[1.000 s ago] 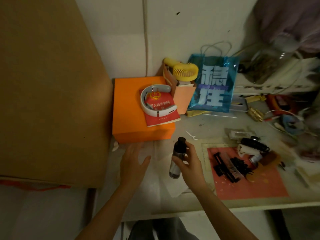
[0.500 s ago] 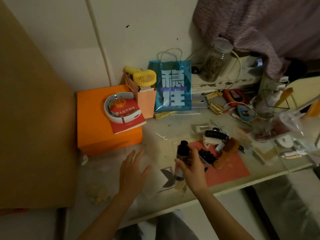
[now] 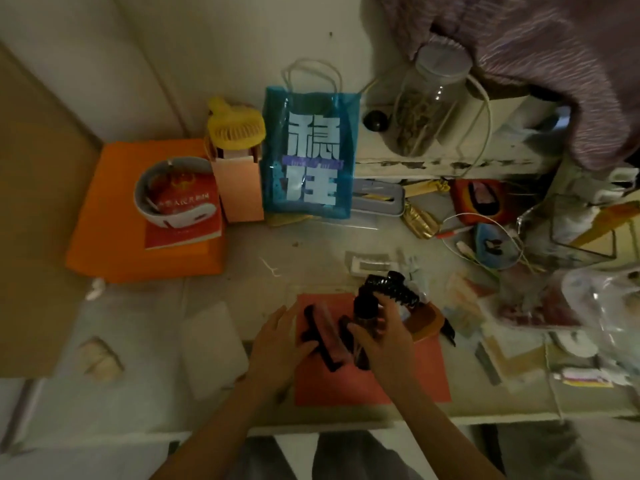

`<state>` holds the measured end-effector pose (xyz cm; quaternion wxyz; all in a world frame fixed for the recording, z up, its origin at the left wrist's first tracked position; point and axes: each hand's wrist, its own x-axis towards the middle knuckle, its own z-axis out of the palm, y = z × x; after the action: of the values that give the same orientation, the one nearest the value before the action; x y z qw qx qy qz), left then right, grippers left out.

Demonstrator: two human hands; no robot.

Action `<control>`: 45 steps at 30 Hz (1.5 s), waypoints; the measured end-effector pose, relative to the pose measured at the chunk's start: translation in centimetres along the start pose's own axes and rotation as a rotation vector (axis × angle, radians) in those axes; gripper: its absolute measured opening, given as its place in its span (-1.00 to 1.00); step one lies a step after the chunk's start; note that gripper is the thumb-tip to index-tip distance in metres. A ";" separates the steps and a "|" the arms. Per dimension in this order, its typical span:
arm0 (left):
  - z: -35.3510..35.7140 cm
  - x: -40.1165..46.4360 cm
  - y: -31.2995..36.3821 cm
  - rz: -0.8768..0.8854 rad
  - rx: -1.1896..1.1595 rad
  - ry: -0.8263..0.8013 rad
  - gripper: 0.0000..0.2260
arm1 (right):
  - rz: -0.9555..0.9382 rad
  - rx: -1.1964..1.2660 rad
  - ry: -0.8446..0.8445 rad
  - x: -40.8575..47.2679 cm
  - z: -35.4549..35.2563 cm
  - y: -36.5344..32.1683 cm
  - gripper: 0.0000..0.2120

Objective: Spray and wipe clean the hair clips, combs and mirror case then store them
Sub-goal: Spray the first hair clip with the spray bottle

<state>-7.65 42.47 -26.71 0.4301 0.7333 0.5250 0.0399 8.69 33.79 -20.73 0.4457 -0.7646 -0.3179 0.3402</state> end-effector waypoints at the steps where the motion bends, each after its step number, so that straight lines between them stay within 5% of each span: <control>1: 0.7 0.0 0.3 -0.023 0.004 0.011 -0.32 | 0.000 0.004 -0.033 0.2 -0.6 0.3 -0.55; 11: 4.2 -0.3 0.6 -0.113 -0.098 0.067 -0.32 | 0.012 -0.011 -0.188 0.8 -3.3 3.6 -0.55; 32: 5.4 -0.5 -0.7 -0.203 -0.391 0.160 -0.59 | 0.052 0.071 -0.154 -0.5 -3.6 6.0 -0.51; 39: 3.7 -0.8 -0.4 -0.173 -0.395 0.198 -0.66 | 0.062 0.063 -0.171 -0.9 -3.7 5.8 -0.49; 45: -0.1 -1.3 2.6 -0.037 -0.455 0.274 -0.62 | 0.003 0.033 -0.176 -0.3 -3.9 3.6 -0.66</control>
<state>-6.40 41.29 -24.37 0.5094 0.5960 0.5690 0.2479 12.29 30.27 -22.44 0.4280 -0.7248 -0.3490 0.4119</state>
